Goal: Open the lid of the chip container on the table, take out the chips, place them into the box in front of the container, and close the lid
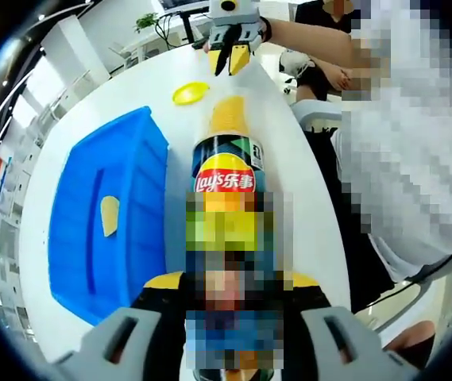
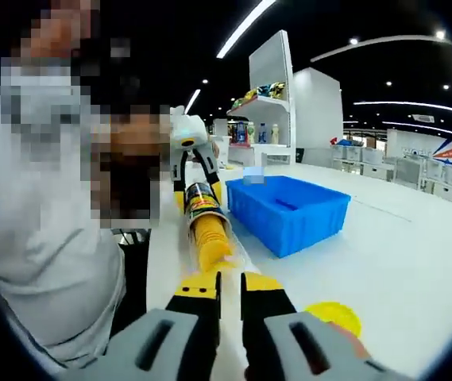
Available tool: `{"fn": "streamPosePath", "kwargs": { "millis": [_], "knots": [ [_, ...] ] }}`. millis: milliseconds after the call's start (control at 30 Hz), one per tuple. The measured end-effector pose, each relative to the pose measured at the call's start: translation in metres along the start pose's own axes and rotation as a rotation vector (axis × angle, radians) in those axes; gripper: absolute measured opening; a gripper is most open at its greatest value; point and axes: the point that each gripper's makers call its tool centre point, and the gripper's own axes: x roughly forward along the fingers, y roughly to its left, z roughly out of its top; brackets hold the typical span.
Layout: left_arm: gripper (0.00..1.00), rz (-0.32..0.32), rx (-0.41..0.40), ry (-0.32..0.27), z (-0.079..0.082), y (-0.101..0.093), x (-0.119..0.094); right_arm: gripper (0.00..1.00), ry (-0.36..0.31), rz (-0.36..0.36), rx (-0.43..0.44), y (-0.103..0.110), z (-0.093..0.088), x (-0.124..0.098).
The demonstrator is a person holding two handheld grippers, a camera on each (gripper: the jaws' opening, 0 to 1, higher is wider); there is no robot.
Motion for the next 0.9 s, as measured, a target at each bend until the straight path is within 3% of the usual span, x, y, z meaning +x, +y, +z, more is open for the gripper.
{"fn": "streamPosePath", "kwargs": {
  "millis": [200,767,900],
  "knots": [
    [0.44,-0.002,-0.003,-0.001,-0.001,0.001,0.0,0.02,0.032,0.006,-0.01,0.004,-0.012,0.008],
    [0.44,-0.003,-0.002,-0.002,-0.002,0.001,-0.001,0.01,0.067,0.071,-0.018,0.015,-0.023,0.027],
    [0.44,-0.004,-0.001,-0.002,-0.002,0.002,-0.001,0.01,0.028,0.102,-0.005,0.021,-0.016,0.033]
  ]
}}
